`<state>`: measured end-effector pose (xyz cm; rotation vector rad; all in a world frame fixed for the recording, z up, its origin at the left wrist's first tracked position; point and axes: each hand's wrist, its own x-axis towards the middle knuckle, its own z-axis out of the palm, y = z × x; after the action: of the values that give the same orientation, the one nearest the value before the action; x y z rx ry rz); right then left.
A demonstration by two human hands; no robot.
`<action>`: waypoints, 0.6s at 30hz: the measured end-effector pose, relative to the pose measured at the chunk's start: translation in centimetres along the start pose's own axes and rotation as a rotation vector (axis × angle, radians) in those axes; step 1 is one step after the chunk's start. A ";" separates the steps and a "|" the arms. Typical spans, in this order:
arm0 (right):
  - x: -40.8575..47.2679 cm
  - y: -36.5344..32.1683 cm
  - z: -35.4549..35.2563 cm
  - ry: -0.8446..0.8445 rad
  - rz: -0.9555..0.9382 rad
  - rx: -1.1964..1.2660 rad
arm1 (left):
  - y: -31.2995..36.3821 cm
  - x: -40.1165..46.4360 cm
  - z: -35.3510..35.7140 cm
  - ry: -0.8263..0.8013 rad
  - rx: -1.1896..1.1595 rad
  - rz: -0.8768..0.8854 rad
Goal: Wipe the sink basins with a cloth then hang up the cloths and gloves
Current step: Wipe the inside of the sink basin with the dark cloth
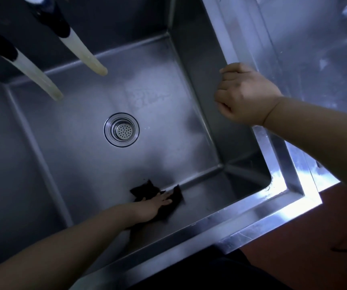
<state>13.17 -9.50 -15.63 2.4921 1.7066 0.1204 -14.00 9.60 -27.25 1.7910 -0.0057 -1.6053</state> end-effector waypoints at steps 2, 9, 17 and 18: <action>0.0 0.0 0.0 -0.004 -0.001 -0.002 | 2.7 0.8 -0.4 0.021 0.015 0.043; 0.1 0.0 -0.3 -0.034 0.011 0.005 | 9.8 1.8 -0.8 0.119 -0.435 0.123; 0.2 -0.1 -1.0 -0.063 0.008 0.012 | 10.8 -0.8 -2.6 -0.059 -1.509 0.104; 0.2 -0.1 -1.1 -0.062 0.007 0.009 | 10.9 -1.2 -3.2 -0.082 -1.627 0.158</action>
<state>12.99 -9.22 -14.57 2.4811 1.6780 0.0356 -6.66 3.66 -20.83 0.4099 0.8346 -0.9187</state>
